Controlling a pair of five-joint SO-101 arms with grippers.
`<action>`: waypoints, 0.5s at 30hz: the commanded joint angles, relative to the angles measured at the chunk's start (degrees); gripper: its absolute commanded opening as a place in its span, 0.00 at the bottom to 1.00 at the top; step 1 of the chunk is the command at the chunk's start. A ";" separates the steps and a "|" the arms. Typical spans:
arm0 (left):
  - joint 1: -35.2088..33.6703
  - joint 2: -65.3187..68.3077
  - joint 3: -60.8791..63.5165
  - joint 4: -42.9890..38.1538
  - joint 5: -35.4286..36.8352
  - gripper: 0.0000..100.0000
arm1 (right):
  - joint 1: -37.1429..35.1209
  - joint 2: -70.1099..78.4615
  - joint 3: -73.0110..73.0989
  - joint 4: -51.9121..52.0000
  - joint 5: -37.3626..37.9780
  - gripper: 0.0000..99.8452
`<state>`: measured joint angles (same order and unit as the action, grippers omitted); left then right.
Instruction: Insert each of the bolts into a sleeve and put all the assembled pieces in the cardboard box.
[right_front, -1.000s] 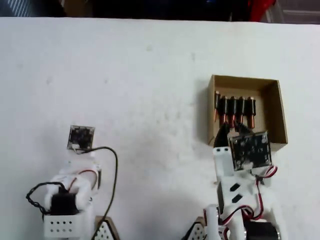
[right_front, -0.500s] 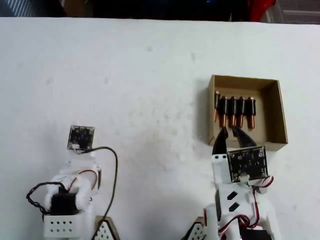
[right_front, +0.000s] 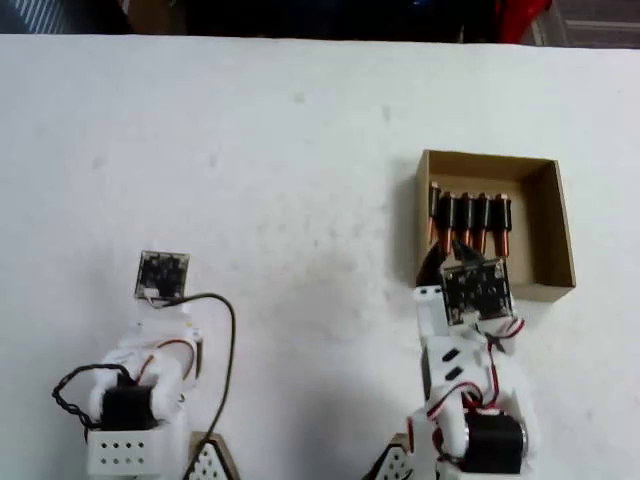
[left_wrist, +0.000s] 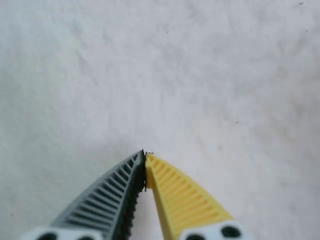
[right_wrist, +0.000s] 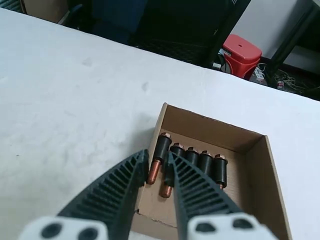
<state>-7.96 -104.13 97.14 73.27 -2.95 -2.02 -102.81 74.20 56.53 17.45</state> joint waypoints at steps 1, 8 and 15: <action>0.48 -0.48 -0.18 0.35 0.00 0.02 | -0.31 -0.22 3.43 -4.09 -0.09 0.05; 0.48 -0.48 -0.18 0.35 0.00 0.02 | -0.31 -0.22 10.11 -5.23 -0.53 0.05; 0.48 -0.48 -0.18 0.35 0.00 0.02 | -0.31 -0.31 16.62 -5.23 -0.53 0.05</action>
<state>-7.96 -104.13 97.14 73.27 -2.95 -2.02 -102.64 89.85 52.48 17.45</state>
